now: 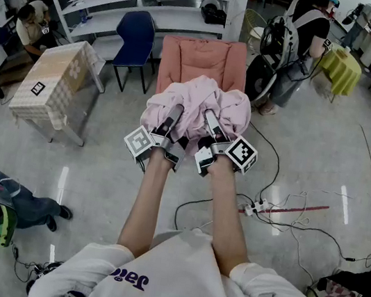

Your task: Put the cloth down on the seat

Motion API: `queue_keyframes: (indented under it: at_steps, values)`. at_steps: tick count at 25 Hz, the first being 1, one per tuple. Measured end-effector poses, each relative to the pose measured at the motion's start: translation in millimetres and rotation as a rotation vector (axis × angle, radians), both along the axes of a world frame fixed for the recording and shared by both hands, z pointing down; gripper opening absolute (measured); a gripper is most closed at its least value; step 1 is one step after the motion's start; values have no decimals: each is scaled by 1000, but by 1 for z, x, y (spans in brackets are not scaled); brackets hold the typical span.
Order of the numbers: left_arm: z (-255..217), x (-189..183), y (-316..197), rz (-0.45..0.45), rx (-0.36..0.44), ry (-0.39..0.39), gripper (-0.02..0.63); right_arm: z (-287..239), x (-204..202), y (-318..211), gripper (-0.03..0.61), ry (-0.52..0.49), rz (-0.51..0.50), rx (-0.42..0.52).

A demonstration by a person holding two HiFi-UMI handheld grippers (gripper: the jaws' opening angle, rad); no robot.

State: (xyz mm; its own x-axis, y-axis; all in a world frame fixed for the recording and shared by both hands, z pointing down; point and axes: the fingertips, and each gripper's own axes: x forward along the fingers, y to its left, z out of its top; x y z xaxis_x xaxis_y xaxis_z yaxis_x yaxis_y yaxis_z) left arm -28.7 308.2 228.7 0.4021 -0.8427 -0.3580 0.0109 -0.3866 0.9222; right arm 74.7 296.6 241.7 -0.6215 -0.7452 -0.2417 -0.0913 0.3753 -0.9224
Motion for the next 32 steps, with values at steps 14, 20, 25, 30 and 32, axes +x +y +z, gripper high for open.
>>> queue_keyframes:
  at_steps: [14,20,25,30,32]
  values:
    - [26,48,-19,-40,-50,-14,201,28,48,-22,281,-12,-44,-75]
    - [42,63,-50,-51,-73,0,201,40,64,-53,282,1,-56,-90]
    - [47,52,-85,-37,-78,11,201,47,52,-88,282,-6,-47,-109]
    - [49,44,-146,-7,-74,23,201,48,45,-145,282,-3,-19,-110]
    - [45,37,-174,14,-63,34,201,45,38,-170,282,-5,1,-108]
